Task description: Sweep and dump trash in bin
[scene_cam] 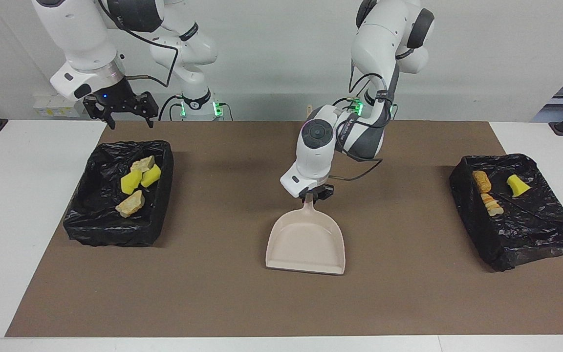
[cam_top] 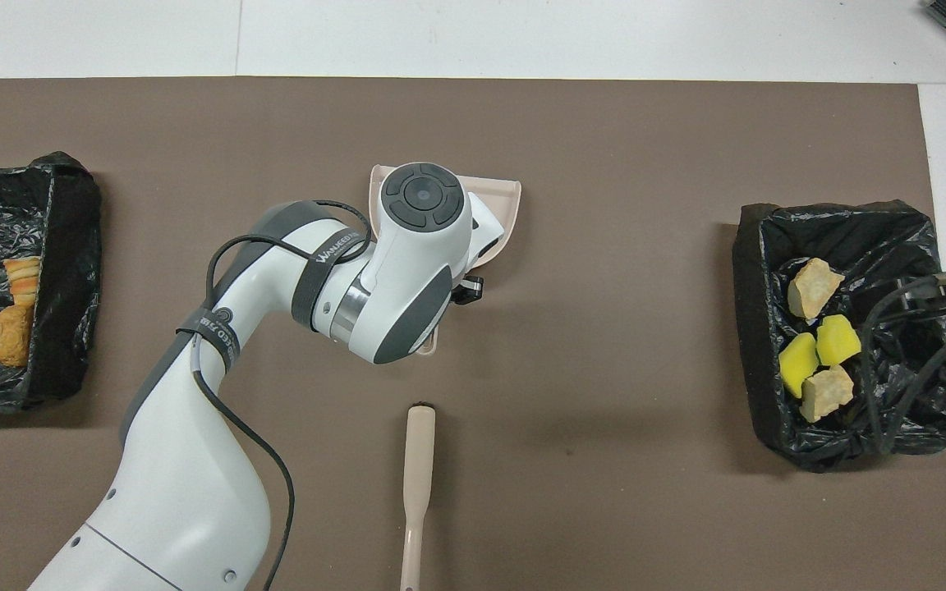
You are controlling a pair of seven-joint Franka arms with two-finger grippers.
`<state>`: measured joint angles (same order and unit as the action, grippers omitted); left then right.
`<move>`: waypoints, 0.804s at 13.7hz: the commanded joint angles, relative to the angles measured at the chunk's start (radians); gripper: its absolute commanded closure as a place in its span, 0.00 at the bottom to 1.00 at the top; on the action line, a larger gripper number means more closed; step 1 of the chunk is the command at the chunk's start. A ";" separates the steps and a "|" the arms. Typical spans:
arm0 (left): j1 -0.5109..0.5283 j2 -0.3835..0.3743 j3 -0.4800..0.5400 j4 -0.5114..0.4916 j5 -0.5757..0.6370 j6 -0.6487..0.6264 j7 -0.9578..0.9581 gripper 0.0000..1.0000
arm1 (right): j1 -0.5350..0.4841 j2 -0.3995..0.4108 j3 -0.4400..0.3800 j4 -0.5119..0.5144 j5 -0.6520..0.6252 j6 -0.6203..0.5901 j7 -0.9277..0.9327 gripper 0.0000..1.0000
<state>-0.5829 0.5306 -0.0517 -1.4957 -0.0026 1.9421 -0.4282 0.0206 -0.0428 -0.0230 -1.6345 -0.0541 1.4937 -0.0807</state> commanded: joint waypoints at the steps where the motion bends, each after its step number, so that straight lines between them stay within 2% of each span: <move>1: -0.011 0.003 0.020 0.026 -0.004 0.003 -0.001 0.71 | -0.001 -0.025 0.002 -0.027 0.011 0.003 0.015 0.00; 2: -0.009 -0.003 0.020 0.025 -0.005 -0.002 0.000 0.28 | -0.001 -0.025 0.003 -0.027 0.013 0.005 0.012 0.00; 3: -0.005 -0.011 0.020 0.023 -0.008 -0.009 0.000 0.00 | 0.001 -0.025 0.003 -0.027 0.013 0.005 0.013 0.00; 6: -0.003 -0.121 0.033 -0.047 -0.007 -0.015 0.009 0.00 | 0.012 -0.025 0.009 -0.027 0.013 0.010 0.009 0.00; 8: 0.038 -0.202 0.039 -0.098 -0.005 -0.028 0.006 0.00 | 0.016 -0.025 0.009 -0.027 0.013 0.013 0.010 0.00; 11: 0.121 -0.299 0.039 -0.121 -0.004 -0.047 0.040 0.00 | 0.018 -0.025 0.009 -0.025 0.019 0.011 0.013 0.00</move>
<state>-0.5065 0.3298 -0.0079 -1.5355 -0.0023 1.9063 -0.4180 0.0421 -0.0441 -0.0172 -1.6349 -0.0526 1.4944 -0.0807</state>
